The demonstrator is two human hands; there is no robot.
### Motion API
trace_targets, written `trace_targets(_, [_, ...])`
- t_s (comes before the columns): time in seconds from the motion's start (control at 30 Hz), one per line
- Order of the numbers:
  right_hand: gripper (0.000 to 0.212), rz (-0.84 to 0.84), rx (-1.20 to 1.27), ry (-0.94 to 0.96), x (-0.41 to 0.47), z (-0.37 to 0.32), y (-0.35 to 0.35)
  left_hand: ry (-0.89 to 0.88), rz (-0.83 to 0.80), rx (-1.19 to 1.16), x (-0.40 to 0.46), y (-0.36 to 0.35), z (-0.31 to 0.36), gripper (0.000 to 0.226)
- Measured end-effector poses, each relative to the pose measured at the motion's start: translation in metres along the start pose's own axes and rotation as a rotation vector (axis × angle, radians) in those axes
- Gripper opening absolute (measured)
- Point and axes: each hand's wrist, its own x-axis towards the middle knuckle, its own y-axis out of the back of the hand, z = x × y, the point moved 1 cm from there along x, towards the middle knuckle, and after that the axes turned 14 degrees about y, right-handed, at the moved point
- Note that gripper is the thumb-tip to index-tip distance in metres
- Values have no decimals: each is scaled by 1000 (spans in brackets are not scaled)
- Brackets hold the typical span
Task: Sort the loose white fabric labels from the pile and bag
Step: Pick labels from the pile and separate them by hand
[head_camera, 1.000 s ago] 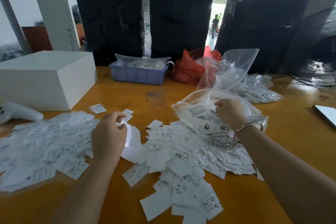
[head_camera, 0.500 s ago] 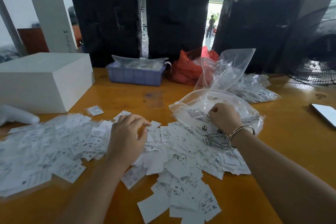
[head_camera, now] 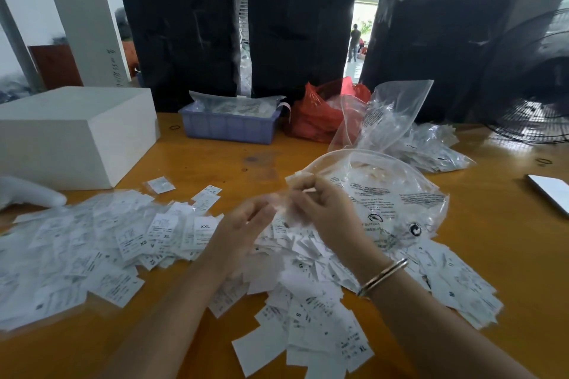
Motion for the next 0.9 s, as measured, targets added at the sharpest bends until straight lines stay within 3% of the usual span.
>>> trace_targets(0.13, [6,-25,-80,4,-9,5,-16,-34,56,-56,1,-4,0,11])
trace_targets(0.2, [5,-27,-92,7,-11,9,-18,29,119,-85,3,-3,-4,22])
trace_targets(0.3, [5,-23,-177,33,-12,14,-19,150,83,-216,4,1,-7,65])
trace_targets(0.37, [6,-4,-268,90,-12,18,-20,183,79,-159,5,3,-7,70])
trace_targets(0.5, [5,15,-313,139,-11,21,-24,184,168,-52,7,0,-11,18])
trace_targets(0.57, [8,24,-312,120,-11,22,-23,193,248,-99,8,1,-11,8])
trace_targets(0.73, [36,-394,-881,139,-18,32,-25,237,467,-288,8,10,-12,25])
trace_targets(0.9, [27,-364,-939,258,-20,29,-28,212,523,-281,6,10,-9,25])
